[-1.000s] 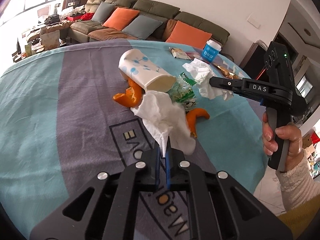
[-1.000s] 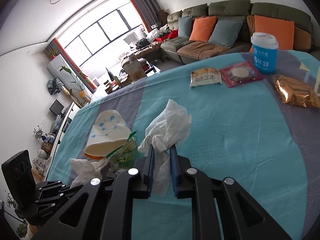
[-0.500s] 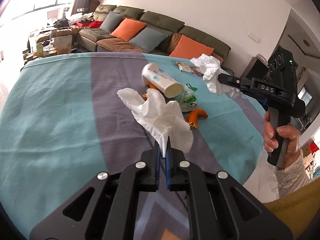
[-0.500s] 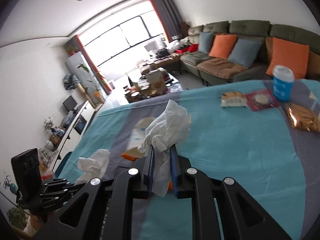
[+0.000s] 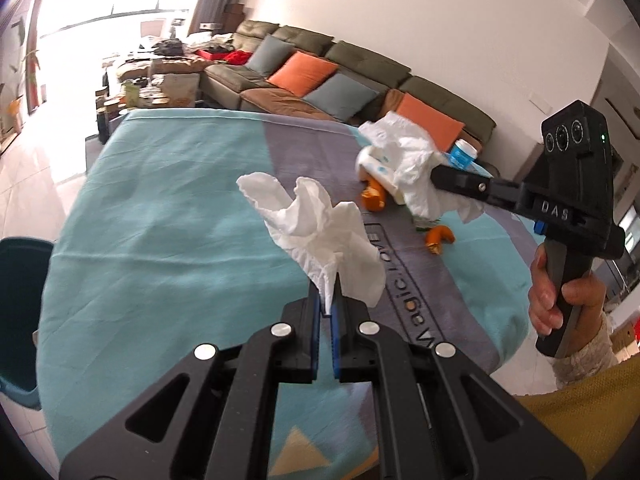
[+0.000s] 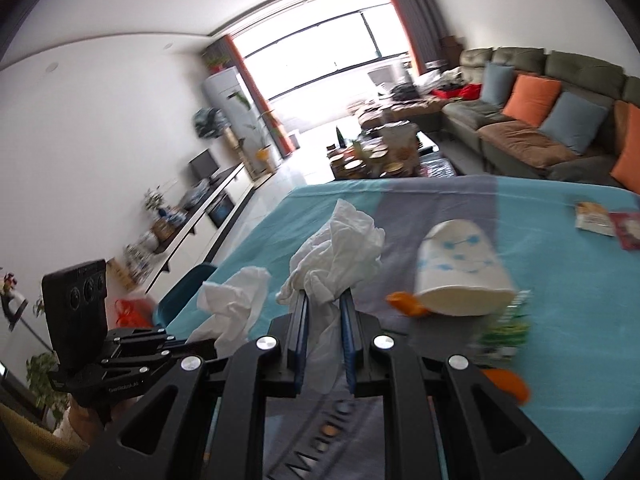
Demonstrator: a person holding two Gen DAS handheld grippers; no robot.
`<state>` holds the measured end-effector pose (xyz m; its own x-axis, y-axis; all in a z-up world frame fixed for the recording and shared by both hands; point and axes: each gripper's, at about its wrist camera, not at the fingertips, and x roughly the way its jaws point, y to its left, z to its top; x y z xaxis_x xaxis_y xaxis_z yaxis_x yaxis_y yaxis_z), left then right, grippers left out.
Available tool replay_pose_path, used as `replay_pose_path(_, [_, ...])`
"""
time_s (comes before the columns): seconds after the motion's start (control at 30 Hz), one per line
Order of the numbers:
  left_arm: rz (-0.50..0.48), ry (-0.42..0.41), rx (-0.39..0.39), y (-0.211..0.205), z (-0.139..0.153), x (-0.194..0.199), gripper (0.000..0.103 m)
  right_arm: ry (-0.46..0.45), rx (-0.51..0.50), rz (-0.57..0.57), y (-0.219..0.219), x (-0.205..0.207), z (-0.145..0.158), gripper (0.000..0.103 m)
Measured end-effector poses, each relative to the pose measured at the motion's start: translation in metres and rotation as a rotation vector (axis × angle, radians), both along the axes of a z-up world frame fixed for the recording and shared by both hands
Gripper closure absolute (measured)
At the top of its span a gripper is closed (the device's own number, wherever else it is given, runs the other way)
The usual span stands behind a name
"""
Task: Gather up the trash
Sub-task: 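Carry both white tissues to the teal bin and open both grippers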
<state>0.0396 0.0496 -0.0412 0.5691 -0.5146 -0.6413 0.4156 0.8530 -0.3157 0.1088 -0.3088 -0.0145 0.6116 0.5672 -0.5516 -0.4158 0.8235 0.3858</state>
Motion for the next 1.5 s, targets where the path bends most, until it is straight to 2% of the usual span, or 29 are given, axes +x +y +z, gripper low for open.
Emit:
replay_pose_path(0.23, [0.058, -0.004, 0.002, 0.021, 0.004, -0.007, 0.098, 0.034, -0.002, 0.099, 0.043, 0.008, -0.007, 0.089])
replay_pose_path(0.7, [0.194, -0.01, 0.0, 0.069, 0.008, -0.015, 0.098, 0.045, -0.013, 0.254, 0.118, 0.021, -0.007, 0.089])
replay_pose_path(1.1, [0.314, 0.001, 0.003, 0.122, 0.005, -0.028, 0.098, 0.052, -0.014, 0.327, 0.158, 0.033, -0.006, 0.089])
replay_pose_path(1.5, [0.396, 0.002, 0.001, 0.148, 0.008, -0.032, 0.098, 0.072, -0.03, 0.406, 0.194, 0.045, -0.012, 0.089])
